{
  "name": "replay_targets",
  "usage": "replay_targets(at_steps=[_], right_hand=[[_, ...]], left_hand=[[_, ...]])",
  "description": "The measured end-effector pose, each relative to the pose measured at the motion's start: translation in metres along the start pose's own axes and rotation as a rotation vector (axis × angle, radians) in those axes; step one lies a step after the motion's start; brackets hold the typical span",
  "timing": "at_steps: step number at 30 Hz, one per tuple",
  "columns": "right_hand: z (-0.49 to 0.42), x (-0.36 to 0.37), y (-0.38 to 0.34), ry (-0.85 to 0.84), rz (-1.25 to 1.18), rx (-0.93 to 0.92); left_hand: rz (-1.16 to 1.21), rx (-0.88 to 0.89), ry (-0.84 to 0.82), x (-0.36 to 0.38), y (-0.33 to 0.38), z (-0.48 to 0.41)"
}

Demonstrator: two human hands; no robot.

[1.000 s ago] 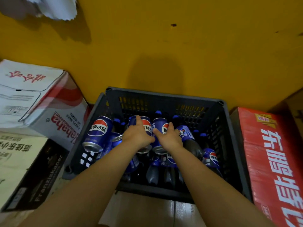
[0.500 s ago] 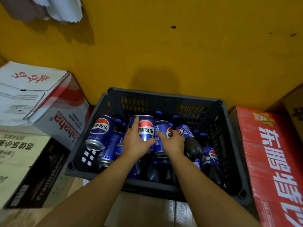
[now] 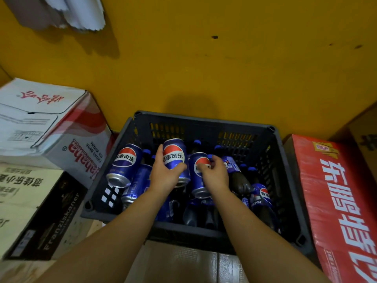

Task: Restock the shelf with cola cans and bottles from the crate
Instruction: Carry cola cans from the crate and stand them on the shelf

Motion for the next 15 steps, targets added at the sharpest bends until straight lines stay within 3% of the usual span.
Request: replay_targets(at_steps=[5,11,15], right_hand=[[0.005,0.004,0.008,-0.017,0.146,0.044],[0.010,0.007,0.007,-0.029,0.365,0.104],[0.006,0.008,0.004,-0.028,0.358,0.181]], left_hand=[[-0.051,0.072,-0.083,0.008,-0.006,0.010],[-0.058,0.038,-0.009,-0.002,-0.012,0.005],[-0.040,0.031,0.010,-0.008,-0.009,0.002]])
Point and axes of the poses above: each hand's wrist, its own z-axis away from the middle knuckle, its own x-axis out of the palm, y = z × x, the point moved 3 cm from there along -z, towards the middle knuckle, and after that the axes turned 14 degrees about -z, right-handed, at the moved point
